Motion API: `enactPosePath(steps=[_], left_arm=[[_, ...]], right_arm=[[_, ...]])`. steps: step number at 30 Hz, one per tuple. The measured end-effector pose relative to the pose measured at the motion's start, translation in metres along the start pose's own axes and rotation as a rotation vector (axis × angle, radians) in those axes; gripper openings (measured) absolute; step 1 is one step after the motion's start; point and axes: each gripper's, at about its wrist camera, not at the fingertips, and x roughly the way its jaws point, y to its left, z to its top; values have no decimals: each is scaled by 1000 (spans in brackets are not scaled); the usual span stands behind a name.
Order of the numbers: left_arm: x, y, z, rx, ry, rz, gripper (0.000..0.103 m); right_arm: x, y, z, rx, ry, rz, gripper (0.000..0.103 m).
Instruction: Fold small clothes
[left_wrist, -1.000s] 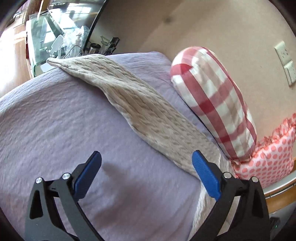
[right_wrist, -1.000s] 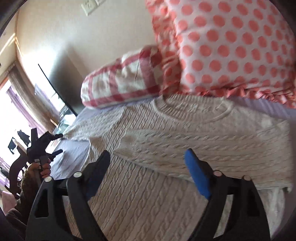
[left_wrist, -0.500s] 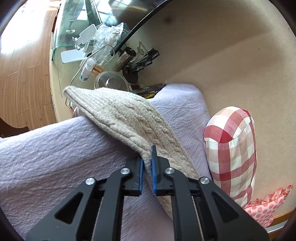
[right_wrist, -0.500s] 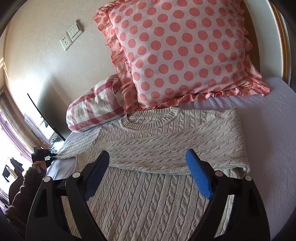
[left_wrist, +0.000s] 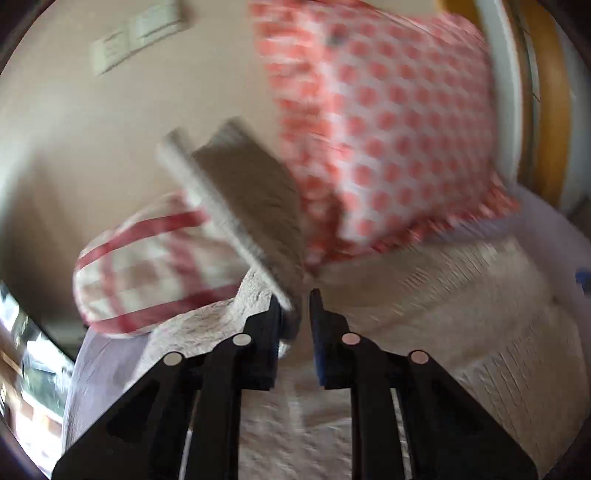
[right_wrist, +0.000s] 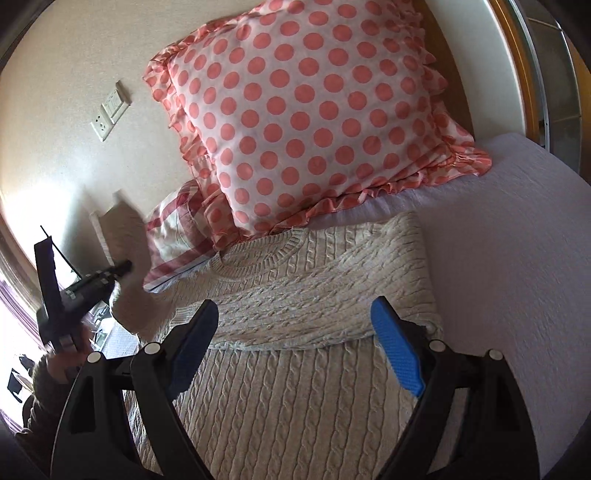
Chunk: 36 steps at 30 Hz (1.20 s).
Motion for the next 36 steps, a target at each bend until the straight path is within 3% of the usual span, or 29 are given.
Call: enactPosePath(steps=[2, 3, 5, 7, 10, 11, 13, 17, 20, 22, 24, 27, 30, 32, 34, 36], left_arm=[[12, -71, -19, 208, 28, -17, 19], [12, -88, -31, 267, 20, -10, 19], [7, -92, -47, 277, 32, -40, 27], [-5, -69, -55, 202, 39, -69, 38], [-32, -28, -71, 81, 16, -39, 49], [-42, -12, -79, 37, 10, -31, 55], [-64, 14, -92, -46, 11, -17, 59], [-105, 57, -130, -189, 11, 18, 66], [-131, 81, -157, -261, 3, 81, 71], [-141, 95, -170, -300, 14, 110, 73], [-145, 106, -179, -333, 24, 123, 73], [-142, 117, -185, -372, 40, 114, 73], [-134, 119, -188, -405, 49, 40, 73], [-127, 118, -191, -420, 68, -19, 74], [-120, 116, -195, -444, 98, -90, 74], [-115, 117, -204, -475, 129, -163, 74]], right_arm=[[-3, -7, -1, 22, 15, -8, 86], [-5, -10, -2, 30, 20, -8, 86], [-12, -15, -3, 27, 20, -14, 86], [-14, -16, -3, 16, 25, -17, 86], [2, -10, 3, 28, 78, 28, 86], [12, -6, 8, 34, 106, 47, 84], [37, 0, 19, 52, 151, 60, 75], [102, -5, 35, 166, 282, 12, 58], [133, -11, 35, 202, 316, -51, 53], [145, -11, 31, 180, 313, -97, 44], [147, -12, 29, 157, 278, -127, 13], [130, -19, 30, 198, 222, -64, 9], [100, -18, 37, 181, 120, -99, 9], [92, -20, 36, 151, 143, -132, 11], [82, -24, 29, 173, 200, -102, 27], [57, -26, 15, 166, 192, -72, 73]])
